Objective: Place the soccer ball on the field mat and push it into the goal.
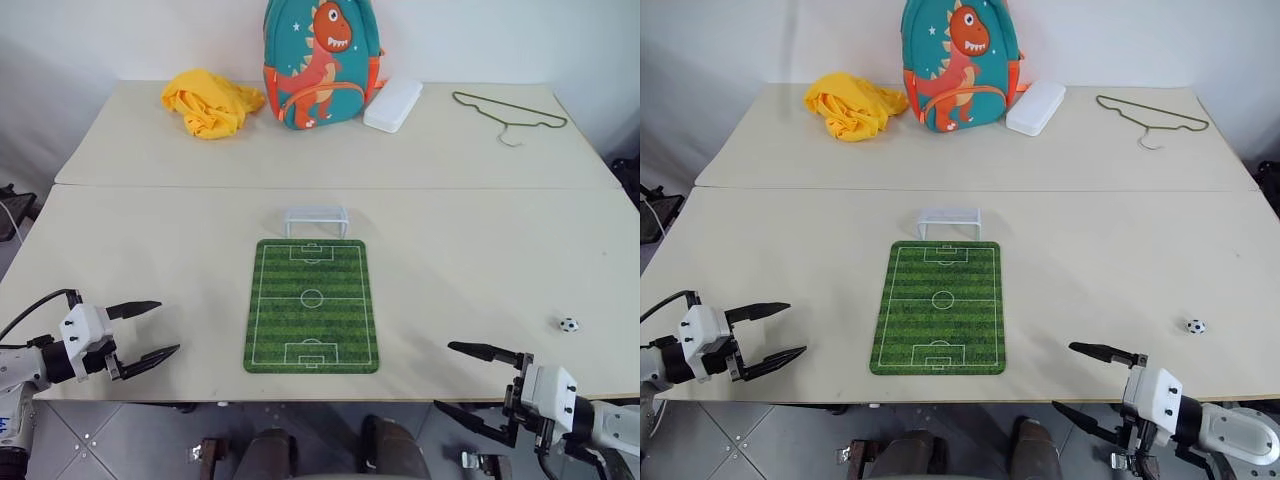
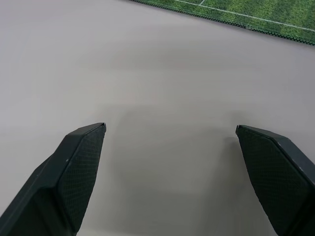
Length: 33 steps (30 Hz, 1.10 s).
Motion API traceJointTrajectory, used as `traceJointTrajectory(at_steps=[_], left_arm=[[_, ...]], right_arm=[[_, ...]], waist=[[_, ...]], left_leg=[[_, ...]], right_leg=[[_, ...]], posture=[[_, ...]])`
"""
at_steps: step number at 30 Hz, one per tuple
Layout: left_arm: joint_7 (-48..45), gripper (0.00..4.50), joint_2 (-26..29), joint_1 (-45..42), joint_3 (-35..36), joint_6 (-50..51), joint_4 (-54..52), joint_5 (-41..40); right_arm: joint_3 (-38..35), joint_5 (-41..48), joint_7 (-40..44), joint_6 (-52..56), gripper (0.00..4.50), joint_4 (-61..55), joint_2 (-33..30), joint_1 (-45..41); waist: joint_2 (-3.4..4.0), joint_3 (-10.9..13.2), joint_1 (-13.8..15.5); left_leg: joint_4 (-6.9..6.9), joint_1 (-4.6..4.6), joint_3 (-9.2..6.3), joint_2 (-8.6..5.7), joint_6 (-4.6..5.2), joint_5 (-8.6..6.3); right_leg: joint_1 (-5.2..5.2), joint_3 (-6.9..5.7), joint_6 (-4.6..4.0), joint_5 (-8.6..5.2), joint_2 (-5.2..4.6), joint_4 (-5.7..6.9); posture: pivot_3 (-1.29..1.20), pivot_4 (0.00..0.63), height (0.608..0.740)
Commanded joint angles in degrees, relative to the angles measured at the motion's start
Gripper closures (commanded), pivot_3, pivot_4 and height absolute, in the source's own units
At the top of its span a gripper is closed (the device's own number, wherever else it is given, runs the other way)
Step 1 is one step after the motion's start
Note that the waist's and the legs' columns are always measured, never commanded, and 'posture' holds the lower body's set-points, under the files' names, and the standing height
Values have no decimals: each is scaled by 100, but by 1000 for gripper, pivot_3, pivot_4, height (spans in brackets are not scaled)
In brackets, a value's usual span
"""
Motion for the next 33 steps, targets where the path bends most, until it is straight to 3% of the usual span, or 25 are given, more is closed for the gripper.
traceJointTrajectory(at_steps=[1, 6, 10, 15, 18, 24, 33], left_arm=[[-53, 0, 20, 8, 86, 10, -156, -121], [-398, 0, 0, 55, 93, 770, -756, -771], [-461, 0, -35, -135, -58, 1957, -1909, -1670], [-371, 0, -160, -641, -793, 2734, -2817, -1765], [-181, 0, -440, -1206, -1057, 2970, -2881, -1765], [-127, 0, -811, -1710, -1321, 3034, -2771, -1605], [9, 0, -1029, -1931, -1331, 3365, -2963, -1740]], right_arm=[[-65, 145, -50, -18, 33, -61, -66, -50], [-381, 723, -418, 414, 33, -513, 6, -53], [-1706, 1416, -1011, 926, 33, -981, 51, 474], [-3232, 1753, -1352, 1136, 33, -283, 245, 953], [-3705, 1578, -1322, 1140, 33, 463, 278, 1161], [-3705, 1217, -1102, 1108, 33, 1826, 17, 1060], [-2840, 1205, -1546, 2563, 33, 2043, -764, -363]], waist=[[0, 0, -3], [0, 0, 6], [-5, -4, 39], [-10, -6, 35], [-12, -8, 27], [0, -15, -73], [10, -20, -127]], left_leg=[[0, 0, 0, 0, 0, 0], [2, -1, -1, 0, 0, 0], [6, -5, -5, 1, 0, 0], [7, -2, -6, -2, 1, -1], [7, -1, -6, -3, 2, -1], [-1, 9, 14, -1, 3, -2], [5, 20, 28, 2, 5, -3]], right_leg=[[0, 0, 0, 0, 0, 0], [0, 0, 0, 0, 0, 1], [1, 0, 0, 0, -3, 4], [6, 2, 0, 0, -2, 2], [9, 2, 0, 0, -2, 2], [6, 19, 0, 0, 3, 1], [4, 38, 0, 0, 3, 7]], posture=[[0, 150, 740], [0, 150, 740], [0, 150, 740], [0, 150, 740], [0, 150, 740], [0, 150, 740], [0, 150, 740]])
